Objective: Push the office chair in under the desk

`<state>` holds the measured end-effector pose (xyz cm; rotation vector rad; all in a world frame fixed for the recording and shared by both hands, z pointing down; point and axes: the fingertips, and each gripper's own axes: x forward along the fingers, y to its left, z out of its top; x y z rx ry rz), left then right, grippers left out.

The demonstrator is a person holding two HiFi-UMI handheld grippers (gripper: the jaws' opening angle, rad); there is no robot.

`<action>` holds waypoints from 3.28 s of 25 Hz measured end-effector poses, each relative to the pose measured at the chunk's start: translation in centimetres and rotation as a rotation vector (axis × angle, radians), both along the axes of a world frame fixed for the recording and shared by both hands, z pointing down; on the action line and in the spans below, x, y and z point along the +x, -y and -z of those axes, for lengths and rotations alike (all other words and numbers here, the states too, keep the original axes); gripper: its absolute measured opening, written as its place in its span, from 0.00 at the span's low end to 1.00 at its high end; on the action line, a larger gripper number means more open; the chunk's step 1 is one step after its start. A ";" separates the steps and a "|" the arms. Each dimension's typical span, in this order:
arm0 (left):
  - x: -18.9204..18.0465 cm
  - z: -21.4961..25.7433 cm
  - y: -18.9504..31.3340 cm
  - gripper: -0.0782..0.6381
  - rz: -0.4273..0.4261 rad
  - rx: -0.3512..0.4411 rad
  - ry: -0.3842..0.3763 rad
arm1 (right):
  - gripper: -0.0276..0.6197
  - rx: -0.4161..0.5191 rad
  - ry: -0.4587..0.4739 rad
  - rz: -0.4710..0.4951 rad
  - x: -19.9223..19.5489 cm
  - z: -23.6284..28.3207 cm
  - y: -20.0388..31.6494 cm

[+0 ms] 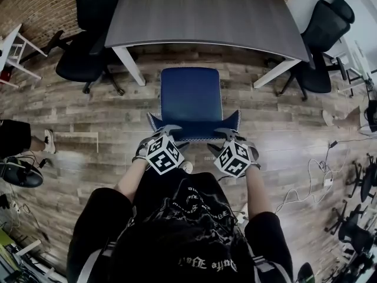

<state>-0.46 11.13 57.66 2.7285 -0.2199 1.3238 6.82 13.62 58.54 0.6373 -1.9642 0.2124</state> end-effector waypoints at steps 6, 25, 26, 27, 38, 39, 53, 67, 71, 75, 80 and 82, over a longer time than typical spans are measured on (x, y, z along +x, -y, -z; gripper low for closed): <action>0.5 -1.8 -0.5 0.41 -0.079 -0.041 0.069 | 0.36 -0.039 -0.080 0.093 0.2 -1.8 0.4; 0.8 -7.0 0.1 0.34 -0.210 0.053 0.278 | 0.31 -0.084 -0.198 0.223 -0.1 -6.3 1.2; 0.8 -7.2 0.1 0.34 -0.220 0.050 0.288 | 0.29 -0.079 -0.205 0.228 0.0 -6.4 1.3; 0.8 -7.2 0.1 0.34 -0.229 0.042 0.293 | 0.28 -0.077 -0.210 0.230 0.1 -6.3 1.4; 0.8 -7.4 -0.2 0.27 -0.252 0.067 0.309 | 0.23 -0.107 -0.210 0.216 0.2 -6.6 1.4; 0.8 -7.4 -0.2 0.27 -0.262 0.064 0.313 | 0.23 -0.099 -0.215 0.217 0.3 -6.5 1.5; 0.8 -7.5 0.4 0.25 -0.255 0.048 0.315 | 0.20 -0.042 -0.248 0.245 0.2 -6.6 2.4; 0.7 -7.3 3.2 0.25 -0.242 0.062 0.317 | 0.20 -0.023 -0.245 0.217 0.1 -6.4 5.0; 0.5 -7.4 3.9 0.25 -0.238 0.066 0.313 | 0.20 -0.019 -0.247 0.215 -0.1 -6.5 5.7; 0.6 -7.4 4.7 0.25 -0.228 0.072 0.308 | 0.20 -0.015 -0.247 0.208 0.0 -6.4 6.4; 0.5 -7.6 5.6 0.25 -0.230 0.072 0.305 | 0.20 -0.020 -0.249 0.204 -0.1 -6.7 7.2; 0.5 -7.6 5.9 0.25 -0.226 0.074 0.303 | 0.20 -0.014 -0.249 0.204 -0.1 -6.7 7.5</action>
